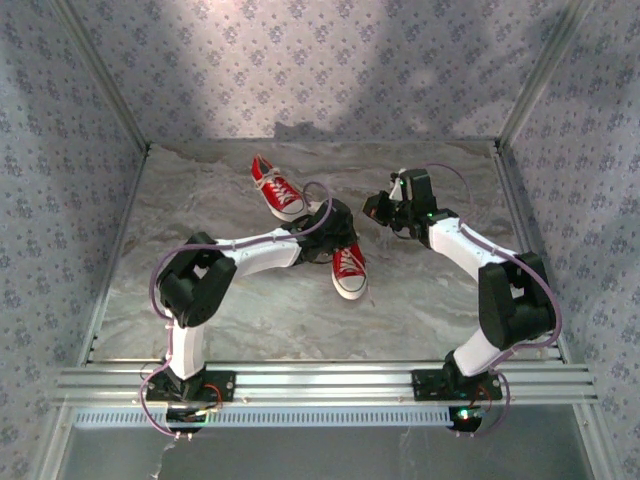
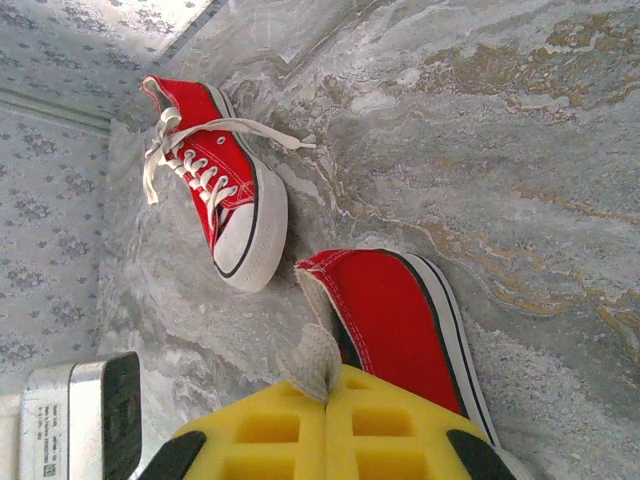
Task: Tie the shoes
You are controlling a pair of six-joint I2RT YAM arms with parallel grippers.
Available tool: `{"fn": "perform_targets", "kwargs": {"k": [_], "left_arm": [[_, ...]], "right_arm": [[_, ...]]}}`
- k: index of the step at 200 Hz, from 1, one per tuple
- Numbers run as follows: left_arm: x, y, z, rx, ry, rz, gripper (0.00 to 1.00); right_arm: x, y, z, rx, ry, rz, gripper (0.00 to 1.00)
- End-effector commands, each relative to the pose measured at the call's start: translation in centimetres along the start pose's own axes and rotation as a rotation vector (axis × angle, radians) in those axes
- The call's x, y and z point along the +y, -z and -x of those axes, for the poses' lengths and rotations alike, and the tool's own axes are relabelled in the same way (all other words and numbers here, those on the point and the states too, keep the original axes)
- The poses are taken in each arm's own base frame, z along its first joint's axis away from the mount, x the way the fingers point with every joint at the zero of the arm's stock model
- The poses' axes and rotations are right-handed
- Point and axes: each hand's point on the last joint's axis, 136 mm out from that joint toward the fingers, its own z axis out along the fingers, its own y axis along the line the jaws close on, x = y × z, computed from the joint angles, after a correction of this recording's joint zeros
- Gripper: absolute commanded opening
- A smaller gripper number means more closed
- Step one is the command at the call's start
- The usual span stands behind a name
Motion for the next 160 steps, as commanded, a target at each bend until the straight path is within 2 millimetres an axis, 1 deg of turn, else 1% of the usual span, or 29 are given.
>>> {"fn": "perform_targets", "kwargs": {"k": [1,28,53,74,87,122,160], "left_arm": [[-0.5,0.8,1.3,-0.035,-0.019,0.001,0.0],[-1.3,2.0,1.6,-0.04,-0.062,-0.03,0.0],[-1.8,3.6,1.7,-0.038,-0.107,-0.063,0.0],[-2.3,4.9,1.4,-0.025,-0.141,-0.106,0.0],[-2.3,5.5,1.2,-0.013,-0.147,-0.127,0.0],[-0.8,6.1,0.4,0.034,-0.158,-0.123,0.0],[1.9,5.7,-0.8,0.098,-0.176,-0.071,0.0]], "right_arm": [[0.5,0.1,0.0,-0.001,0.01,0.001,0.0],[0.4,0.2,0.1,-0.007,0.022,-0.009,0.0],[0.6,0.3,-0.2,-0.003,0.05,-0.018,0.0],[0.7,0.4,-0.5,0.0,0.074,-0.024,0.0],[0.6,0.5,-0.6,0.003,0.083,-0.029,0.0],[0.9,0.5,-0.9,0.013,0.1,-0.026,0.0],[1.6,0.4,-1.9,0.049,0.144,-0.033,0.0]]}}
